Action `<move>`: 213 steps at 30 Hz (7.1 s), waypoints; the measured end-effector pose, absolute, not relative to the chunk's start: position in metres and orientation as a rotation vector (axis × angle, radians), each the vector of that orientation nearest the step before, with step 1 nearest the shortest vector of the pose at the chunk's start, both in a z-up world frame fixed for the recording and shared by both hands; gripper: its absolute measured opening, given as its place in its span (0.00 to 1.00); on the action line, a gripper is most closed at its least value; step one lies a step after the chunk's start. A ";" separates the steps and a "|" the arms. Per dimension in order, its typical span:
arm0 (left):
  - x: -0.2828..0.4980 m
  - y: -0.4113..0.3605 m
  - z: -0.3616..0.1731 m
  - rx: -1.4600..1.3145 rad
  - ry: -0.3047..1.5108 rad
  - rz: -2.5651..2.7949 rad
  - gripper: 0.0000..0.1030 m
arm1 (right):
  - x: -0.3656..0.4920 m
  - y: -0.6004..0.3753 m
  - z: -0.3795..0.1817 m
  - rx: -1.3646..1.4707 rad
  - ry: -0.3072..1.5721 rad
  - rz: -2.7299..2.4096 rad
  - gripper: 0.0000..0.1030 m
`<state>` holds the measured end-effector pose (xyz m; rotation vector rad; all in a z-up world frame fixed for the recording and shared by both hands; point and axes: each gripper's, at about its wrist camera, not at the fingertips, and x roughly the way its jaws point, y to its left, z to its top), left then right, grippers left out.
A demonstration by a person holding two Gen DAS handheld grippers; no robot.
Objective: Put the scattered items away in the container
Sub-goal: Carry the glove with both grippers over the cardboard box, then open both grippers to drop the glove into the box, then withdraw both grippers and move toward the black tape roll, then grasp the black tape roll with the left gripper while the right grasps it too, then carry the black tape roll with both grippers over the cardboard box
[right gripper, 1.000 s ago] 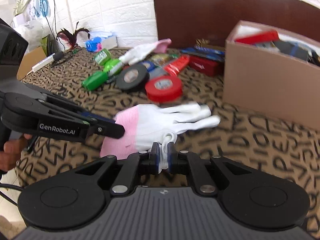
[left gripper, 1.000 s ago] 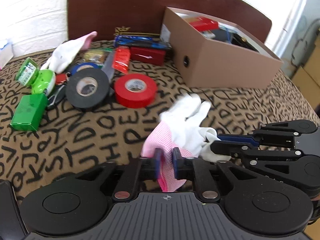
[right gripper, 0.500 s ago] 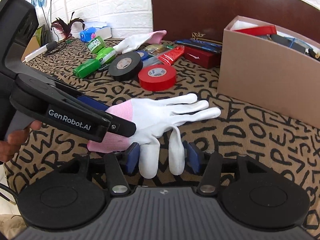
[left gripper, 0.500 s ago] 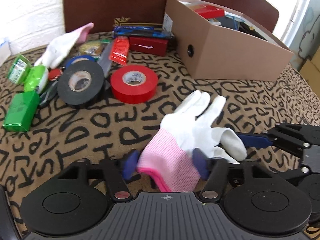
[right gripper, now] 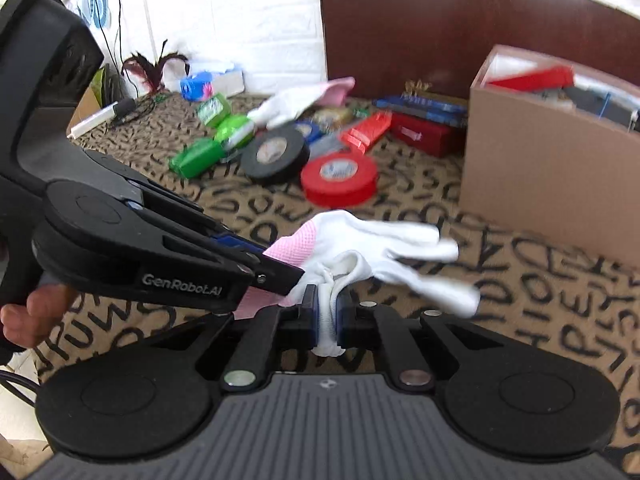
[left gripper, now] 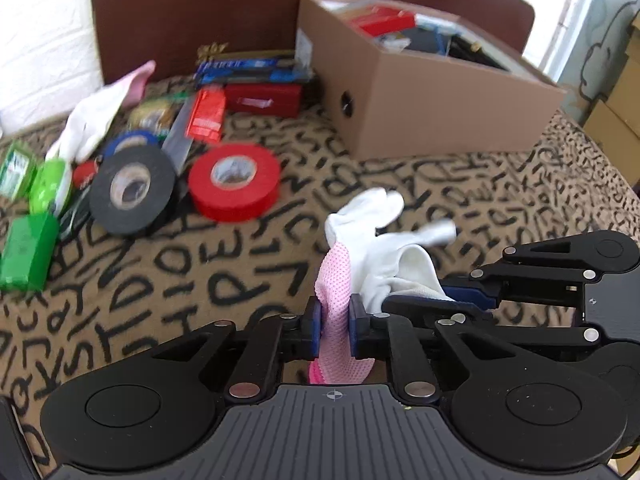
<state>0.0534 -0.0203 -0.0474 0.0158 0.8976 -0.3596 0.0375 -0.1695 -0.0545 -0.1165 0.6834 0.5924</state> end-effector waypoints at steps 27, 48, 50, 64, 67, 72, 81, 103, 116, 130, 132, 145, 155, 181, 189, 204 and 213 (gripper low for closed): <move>0.183 -0.156 0.094 -0.048 0.591 -0.607 0.11 | 0.111 -0.299 0.068 -0.121 0.289 0.275 0.09; 0.247 -0.171 0.009 0.025 0.686 -0.483 0.66 | 0.169 -0.302 0.001 -0.157 0.483 0.157 0.49; 0.245 -0.167 0.009 0.016 0.669 -0.464 0.80 | 0.166 -0.298 0.000 -0.186 0.469 0.140 0.69; 0.212 -0.163 0.021 0.016 0.608 -0.391 1.00 | 0.149 -0.283 0.008 -0.222 0.417 0.108 1.00; 0.200 -0.162 0.020 0.015 0.602 -0.385 1.00 | 0.143 -0.280 0.009 -0.203 0.416 0.117 1.00; 0.181 -0.163 0.023 0.035 0.578 -0.369 1.00 | 0.131 -0.276 0.011 -0.190 0.412 0.121 1.00; 0.153 -0.160 0.031 0.029 0.562 -0.368 1.00 | 0.106 -0.263 0.020 -0.188 0.398 0.130 1.00; 0.051 -0.007 -0.005 -0.105 0.568 -0.173 1.00 | 0.057 -0.142 -0.007 -0.132 0.479 0.445 1.00; 0.064 0.082 -0.033 -0.217 0.641 -0.025 0.87 | 0.080 -0.086 -0.033 -0.142 0.519 0.504 0.96; 0.124 0.121 -0.061 -0.285 0.739 0.011 0.48 | 0.132 -0.045 -0.048 -0.142 0.567 0.491 0.67; 0.129 0.121 -0.063 -0.275 0.744 0.006 0.45 | 0.138 -0.043 -0.048 -0.126 0.573 0.487 0.61; 0.146 0.130 -0.072 -0.301 0.754 -0.074 0.44 | 0.162 -0.027 -0.060 -0.086 0.627 0.536 0.27; 0.142 0.127 -0.065 -0.303 0.761 -0.065 0.44 | 0.156 -0.023 -0.052 -0.146 0.613 0.542 0.23; 0.043 -0.106 -0.063 -0.047 0.880 -0.491 0.52 | -0.003 -0.249 -0.046 0.024 0.754 0.200 0.20; 0.045 -0.096 -0.072 -0.057 0.931 -0.471 0.54 | -0.004 -0.256 -0.056 0.099 0.731 0.214 0.20; 0.052 -0.090 -0.078 -0.103 0.954 -0.517 0.40 | 0.012 -0.262 -0.062 0.227 0.753 0.240 0.26; 0.055 -0.089 -0.081 -0.134 0.966 -0.517 0.45 | 0.017 -0.266 -0.064 0.259 0.780 0.239 0.31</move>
